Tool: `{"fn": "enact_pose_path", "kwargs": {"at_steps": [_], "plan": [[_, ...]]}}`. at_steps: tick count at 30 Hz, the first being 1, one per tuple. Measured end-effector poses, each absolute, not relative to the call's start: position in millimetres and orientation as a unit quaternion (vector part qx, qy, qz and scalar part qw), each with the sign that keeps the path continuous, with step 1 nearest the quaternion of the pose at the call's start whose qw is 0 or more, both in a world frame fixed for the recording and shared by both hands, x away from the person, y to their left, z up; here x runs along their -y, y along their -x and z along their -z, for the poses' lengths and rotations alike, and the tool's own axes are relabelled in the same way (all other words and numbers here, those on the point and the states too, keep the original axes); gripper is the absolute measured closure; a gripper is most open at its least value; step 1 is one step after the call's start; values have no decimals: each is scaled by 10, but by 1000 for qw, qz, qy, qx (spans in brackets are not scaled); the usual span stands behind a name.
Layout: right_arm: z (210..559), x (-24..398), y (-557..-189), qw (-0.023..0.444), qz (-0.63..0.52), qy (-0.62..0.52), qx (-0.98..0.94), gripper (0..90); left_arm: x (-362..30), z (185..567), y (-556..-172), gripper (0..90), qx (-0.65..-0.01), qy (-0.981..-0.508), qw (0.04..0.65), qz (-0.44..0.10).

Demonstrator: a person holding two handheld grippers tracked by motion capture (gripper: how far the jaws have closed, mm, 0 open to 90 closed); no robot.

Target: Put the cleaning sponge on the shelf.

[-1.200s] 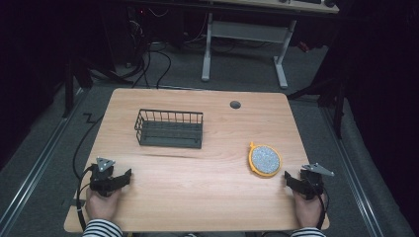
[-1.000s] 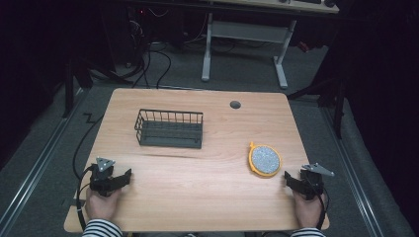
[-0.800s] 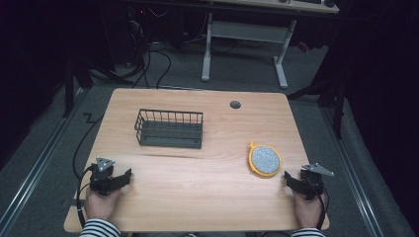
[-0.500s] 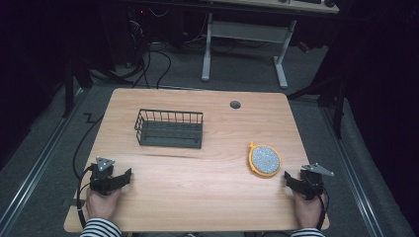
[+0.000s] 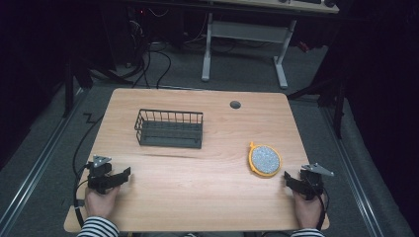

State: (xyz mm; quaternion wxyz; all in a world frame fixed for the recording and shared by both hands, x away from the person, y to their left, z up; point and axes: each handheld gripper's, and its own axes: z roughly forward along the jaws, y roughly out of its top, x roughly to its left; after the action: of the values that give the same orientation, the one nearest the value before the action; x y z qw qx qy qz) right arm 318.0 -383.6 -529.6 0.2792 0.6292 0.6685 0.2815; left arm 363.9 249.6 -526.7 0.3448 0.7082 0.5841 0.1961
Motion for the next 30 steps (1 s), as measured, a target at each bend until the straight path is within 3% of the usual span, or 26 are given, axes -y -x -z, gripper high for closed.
{"fn": "enact_pose_path", "kwargs": {"at_steps": [14, 30], "plan": [[5295, 3836, -3180, 279, -281, -629, -669, 326, -2463, 4947, -3782, 326, -586, -706, 363, -163], [5296, 3836, -3181, 278, -282, -629, -669, 326, -2328, 4443, -4090, 366, -561, -723, 368, -166]]}}
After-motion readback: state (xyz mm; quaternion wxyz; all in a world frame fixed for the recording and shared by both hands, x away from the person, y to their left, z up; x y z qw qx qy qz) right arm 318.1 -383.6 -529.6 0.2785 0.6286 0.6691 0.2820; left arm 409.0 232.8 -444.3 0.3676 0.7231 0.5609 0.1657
